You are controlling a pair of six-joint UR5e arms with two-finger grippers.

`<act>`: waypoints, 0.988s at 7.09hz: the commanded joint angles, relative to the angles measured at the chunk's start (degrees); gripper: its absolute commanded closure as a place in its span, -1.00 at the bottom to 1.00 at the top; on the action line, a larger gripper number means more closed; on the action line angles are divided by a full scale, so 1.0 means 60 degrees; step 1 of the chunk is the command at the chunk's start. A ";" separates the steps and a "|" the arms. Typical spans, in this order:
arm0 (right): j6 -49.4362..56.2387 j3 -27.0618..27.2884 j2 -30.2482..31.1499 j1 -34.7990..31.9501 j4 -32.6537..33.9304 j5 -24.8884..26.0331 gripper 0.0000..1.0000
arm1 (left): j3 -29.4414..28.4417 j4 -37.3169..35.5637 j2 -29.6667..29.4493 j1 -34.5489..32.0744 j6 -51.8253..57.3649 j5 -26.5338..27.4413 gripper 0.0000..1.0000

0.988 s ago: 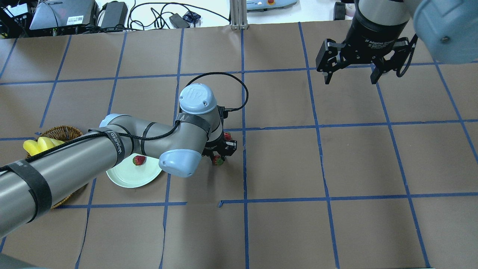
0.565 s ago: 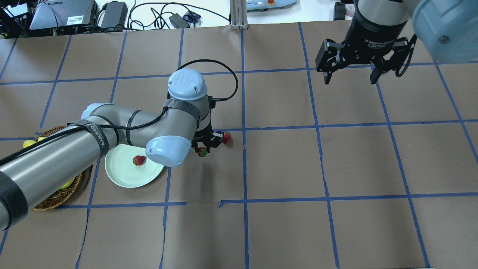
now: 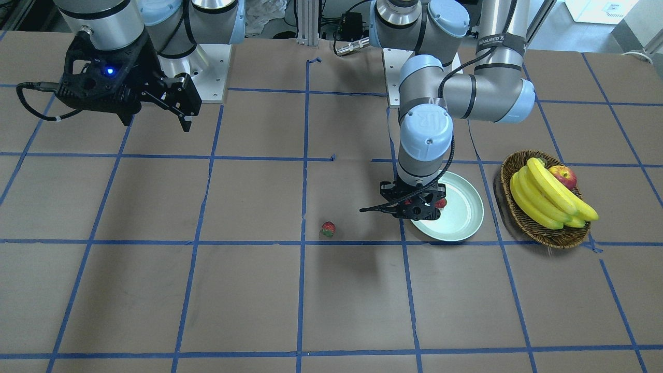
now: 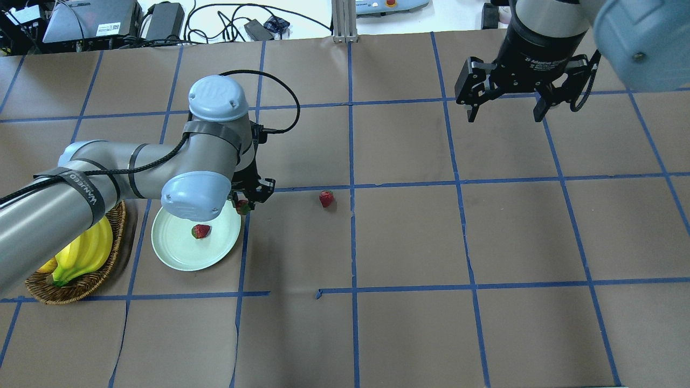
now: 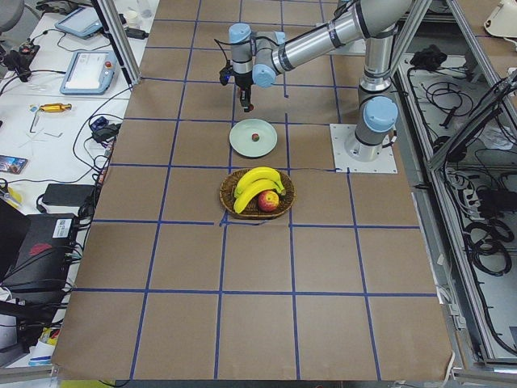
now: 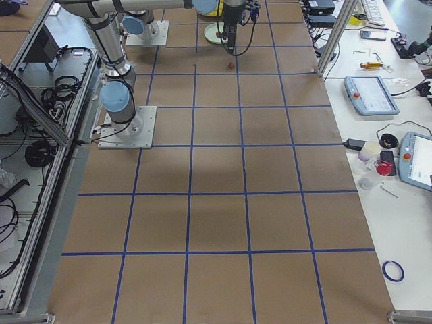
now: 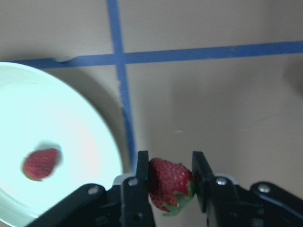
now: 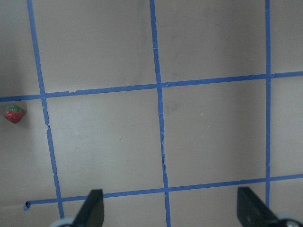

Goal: Collect all strawberries into plate
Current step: 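Carry the strawberry onto the plate and release it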

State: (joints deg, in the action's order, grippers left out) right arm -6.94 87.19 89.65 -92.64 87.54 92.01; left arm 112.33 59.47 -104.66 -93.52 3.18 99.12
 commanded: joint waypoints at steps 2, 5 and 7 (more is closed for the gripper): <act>0.0000 -0.0014 -0.0030 0.0000 0.0015 -0.0013 -1.00 | 0.0642 -0.0288 -0.0105 0.0645 0.1037 -0.0010 0.11; 0.0000 -0.0015 -0.0030 0.0000 0.0000 -0.0013 -1.00 | 0.0337 -0.0346 0.0010 0.0369 0.0979 -0.0025 -1.00; 0.0000 -0.0015 -0.0044 0.0015 0.0000 -0.0013 -1.00 | -0.0394 -0.0332 -0.0279 -0.0479 -0.0359 -0.0360 -1.00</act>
State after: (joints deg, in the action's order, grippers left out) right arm -6.94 87.10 89.44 -92.58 87.55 91.93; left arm 112.38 57.57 -105.16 -93.56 6.14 98.32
